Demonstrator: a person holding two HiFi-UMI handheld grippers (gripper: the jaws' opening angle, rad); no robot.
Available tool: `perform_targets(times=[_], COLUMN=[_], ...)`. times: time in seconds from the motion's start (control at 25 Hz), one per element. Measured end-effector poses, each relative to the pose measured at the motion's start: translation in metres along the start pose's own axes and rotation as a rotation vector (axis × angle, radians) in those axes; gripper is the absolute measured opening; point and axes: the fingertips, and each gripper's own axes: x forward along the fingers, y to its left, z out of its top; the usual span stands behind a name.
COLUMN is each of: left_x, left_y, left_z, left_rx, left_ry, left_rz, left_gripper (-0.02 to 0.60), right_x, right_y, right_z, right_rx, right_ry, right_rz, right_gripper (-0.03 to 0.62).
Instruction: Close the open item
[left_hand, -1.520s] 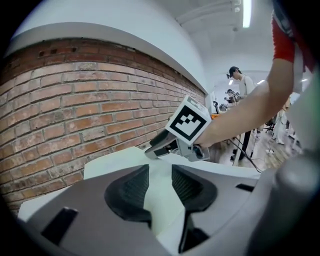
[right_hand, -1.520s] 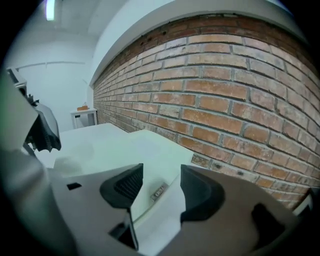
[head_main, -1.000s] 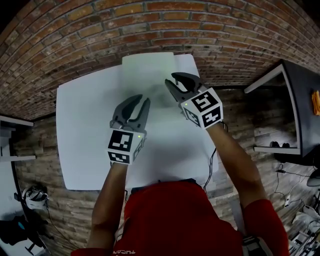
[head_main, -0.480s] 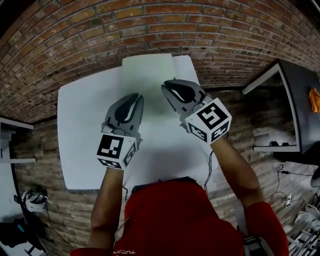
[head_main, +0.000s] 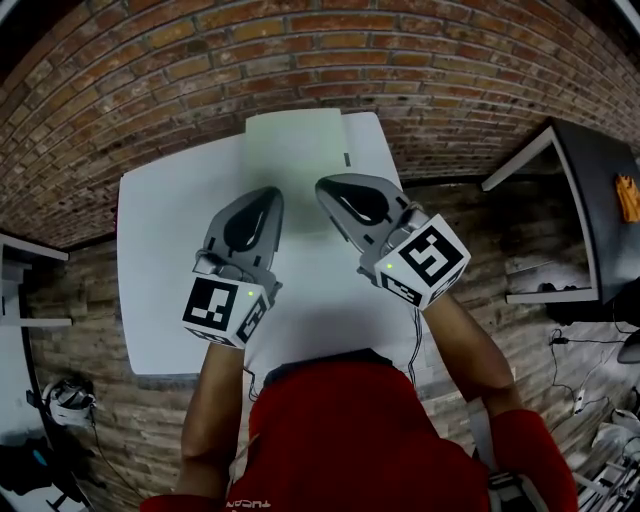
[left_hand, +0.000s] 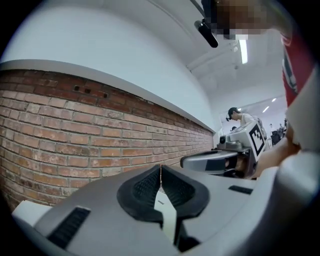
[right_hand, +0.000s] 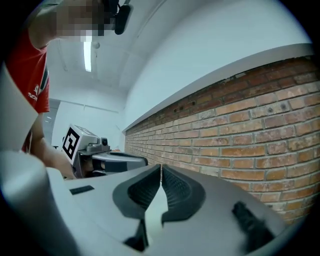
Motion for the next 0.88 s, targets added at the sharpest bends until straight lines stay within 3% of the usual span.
perform_targets(times=[0.88], left_x=[-0.045], left_y=[-0.038], left_z=[0.024], left_rx=[-0.015], left_ry=[-0.083], left_rz=[-0.068], left_gripper=[0.013], right_x=[-0.031], right_y=[0.062], right_z=[0.025], right_rx=[-0.032], right_ry=[-0.098], right_rz=[0.030], right_gripper=[0.031])
